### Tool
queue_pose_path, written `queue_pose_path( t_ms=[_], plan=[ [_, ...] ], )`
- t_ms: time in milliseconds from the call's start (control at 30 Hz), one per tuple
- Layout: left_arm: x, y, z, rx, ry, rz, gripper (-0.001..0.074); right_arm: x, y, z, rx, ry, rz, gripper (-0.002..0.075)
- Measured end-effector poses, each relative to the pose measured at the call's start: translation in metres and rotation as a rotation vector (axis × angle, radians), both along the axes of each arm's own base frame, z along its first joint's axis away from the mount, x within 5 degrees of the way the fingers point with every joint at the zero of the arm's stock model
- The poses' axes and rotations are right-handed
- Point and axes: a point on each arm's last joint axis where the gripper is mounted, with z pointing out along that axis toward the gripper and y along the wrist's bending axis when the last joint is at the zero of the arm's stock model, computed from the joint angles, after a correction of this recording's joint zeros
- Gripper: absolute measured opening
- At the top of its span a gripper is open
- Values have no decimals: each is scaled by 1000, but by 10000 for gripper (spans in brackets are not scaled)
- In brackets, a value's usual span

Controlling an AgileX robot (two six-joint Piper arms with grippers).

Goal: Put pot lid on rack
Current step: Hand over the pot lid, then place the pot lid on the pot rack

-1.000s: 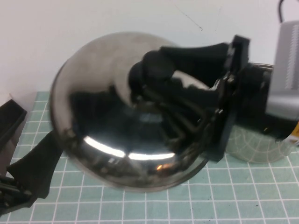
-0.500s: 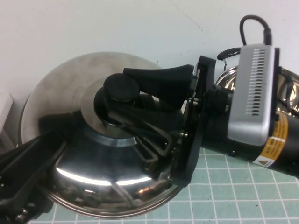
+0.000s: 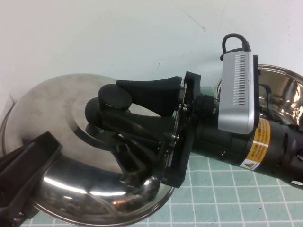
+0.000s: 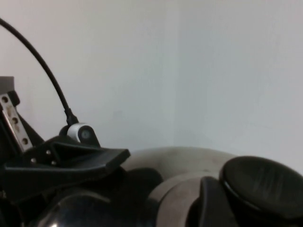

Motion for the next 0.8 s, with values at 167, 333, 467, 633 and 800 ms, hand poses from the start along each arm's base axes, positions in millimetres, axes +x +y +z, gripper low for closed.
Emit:
queue_pose_path(
  t_ms=[167, 333, 467, 633, 800],
  plan=[
    [2, -1, -5, 62, 16, 20, 71, 0, -2, 11, 98, 21, 2, 542],
    [8, 0, 0, 129, 14, 58, 71, -2, -19, 40, 178, -163, -116, 603],
    [13, -2, 29, 270, -90, 87, 71, -13, -47, 79, 256, -354, -216, 564],
    [33, -5, 67, 555, -170, 77, 71, -43, -85, 121, 299, -488, -319, 213],
    [75, -6, 95, 719, -199, 54, 71, -66, -115, 135, 79, -522, -512, 29]
  ],
)
